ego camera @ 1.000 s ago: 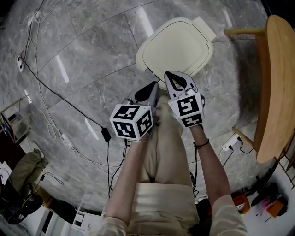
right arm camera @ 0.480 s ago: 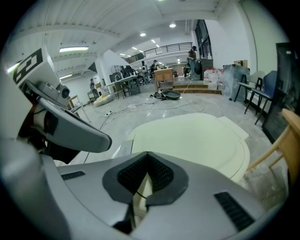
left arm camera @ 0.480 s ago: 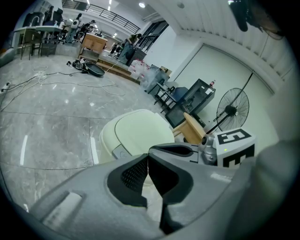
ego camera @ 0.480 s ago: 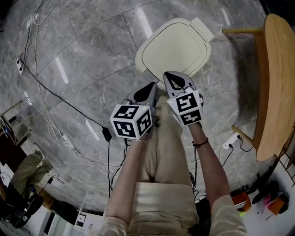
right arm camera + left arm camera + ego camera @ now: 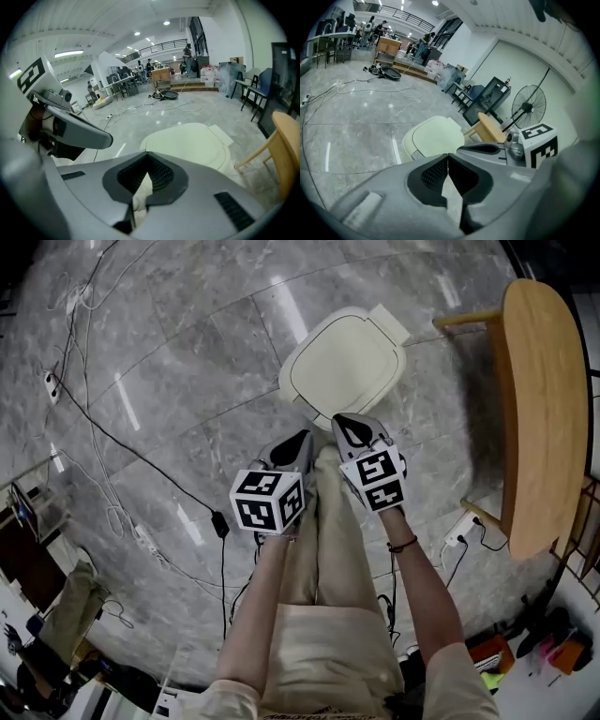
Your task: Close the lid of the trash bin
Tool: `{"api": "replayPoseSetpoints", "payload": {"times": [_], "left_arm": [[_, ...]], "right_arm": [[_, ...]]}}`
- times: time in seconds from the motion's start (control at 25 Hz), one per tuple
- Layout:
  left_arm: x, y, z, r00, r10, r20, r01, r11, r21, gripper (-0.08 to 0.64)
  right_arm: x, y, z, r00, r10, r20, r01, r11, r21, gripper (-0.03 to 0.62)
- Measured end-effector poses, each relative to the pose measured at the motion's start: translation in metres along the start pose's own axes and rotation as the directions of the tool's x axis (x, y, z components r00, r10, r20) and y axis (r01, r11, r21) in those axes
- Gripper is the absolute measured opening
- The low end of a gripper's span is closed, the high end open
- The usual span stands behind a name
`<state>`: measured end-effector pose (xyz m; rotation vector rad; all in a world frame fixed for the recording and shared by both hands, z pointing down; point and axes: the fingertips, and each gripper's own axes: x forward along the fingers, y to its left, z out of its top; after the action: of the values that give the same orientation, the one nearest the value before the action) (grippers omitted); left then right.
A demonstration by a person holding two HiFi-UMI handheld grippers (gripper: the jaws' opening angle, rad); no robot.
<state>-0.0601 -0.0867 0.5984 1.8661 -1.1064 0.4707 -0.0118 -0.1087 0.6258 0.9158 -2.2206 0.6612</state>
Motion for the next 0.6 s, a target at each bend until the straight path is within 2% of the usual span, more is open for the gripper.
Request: {"api": "replayPoseSetpoints", "payload": {"times": [0.28, 0.48, 0.6], "left_arm": [[-0.039, -0.021, 0.019, 1.000, 0.001, 0.009, -0.001, 0.999, 0.053, 0.023], [-0.066, -0.036, 0.029, 1.000, -0.007, 0.004, 0.007, 0.995, 0.099, 0.023], [-0.080, -0.044, 0.038, 1.000, -0.019, 0.011, 0.017, 0.991, 0.130, 0.023]], "right_arm": [[-0.046, 0.016, 0.031, 0.999, -0.019, 0.037, 0.019, 1.000, 0.008, 0.005], [-0.079, 0.026, 0.050, 0.998, -0.017, 0.065, 0.013, 0.998, 0.057, 0.005], [-0.095, 0.031, 0.064, 0.996, -0.009, 0.086, 0.006, 0.999, 0.039, 0.005]]}}
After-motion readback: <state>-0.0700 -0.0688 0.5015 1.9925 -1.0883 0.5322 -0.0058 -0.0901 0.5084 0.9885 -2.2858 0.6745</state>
